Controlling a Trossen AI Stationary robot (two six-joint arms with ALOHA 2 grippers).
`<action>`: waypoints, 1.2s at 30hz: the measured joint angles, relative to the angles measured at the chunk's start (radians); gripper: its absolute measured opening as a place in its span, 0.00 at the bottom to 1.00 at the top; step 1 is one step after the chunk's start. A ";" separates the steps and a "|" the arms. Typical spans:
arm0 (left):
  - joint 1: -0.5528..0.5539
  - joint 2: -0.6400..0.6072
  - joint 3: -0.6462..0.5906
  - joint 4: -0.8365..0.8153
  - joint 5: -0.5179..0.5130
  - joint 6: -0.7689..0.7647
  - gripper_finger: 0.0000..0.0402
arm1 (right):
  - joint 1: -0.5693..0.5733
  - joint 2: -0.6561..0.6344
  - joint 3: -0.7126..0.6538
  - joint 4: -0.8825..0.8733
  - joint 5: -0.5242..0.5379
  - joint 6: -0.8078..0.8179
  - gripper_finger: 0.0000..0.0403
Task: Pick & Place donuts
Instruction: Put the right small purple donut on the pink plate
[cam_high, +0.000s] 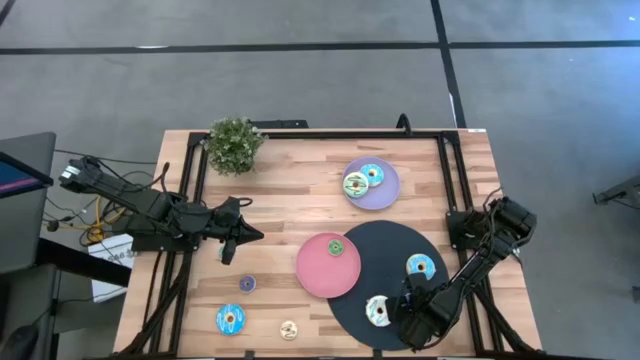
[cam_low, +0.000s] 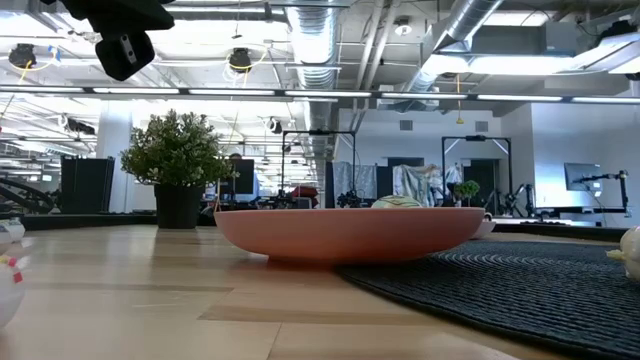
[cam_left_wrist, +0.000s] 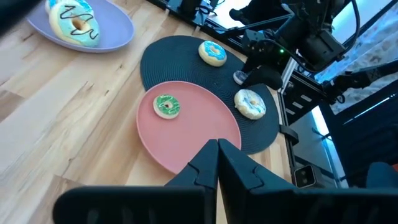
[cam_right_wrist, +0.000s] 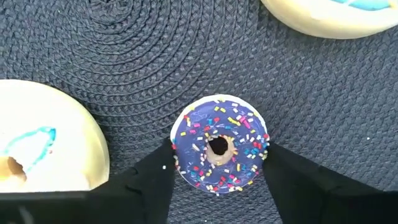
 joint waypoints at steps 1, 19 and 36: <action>0.000 0.000 0.000 0.000 0.000 -0.001 0.00 | 0.000 0.000 0.000 0.001 0.000 0.000 0.51; 0.000 0.000 0.000 -0.001 0.000 0.000 0.00 | -0.150 -0.215 0.168 -0.080 0.516 -0.491 0.42; 0.000 0.000 0.000 -0.009 0.001 0.003 0.00 | -0.517 0.049 0.167 0.241 0.012 -0.995 0.43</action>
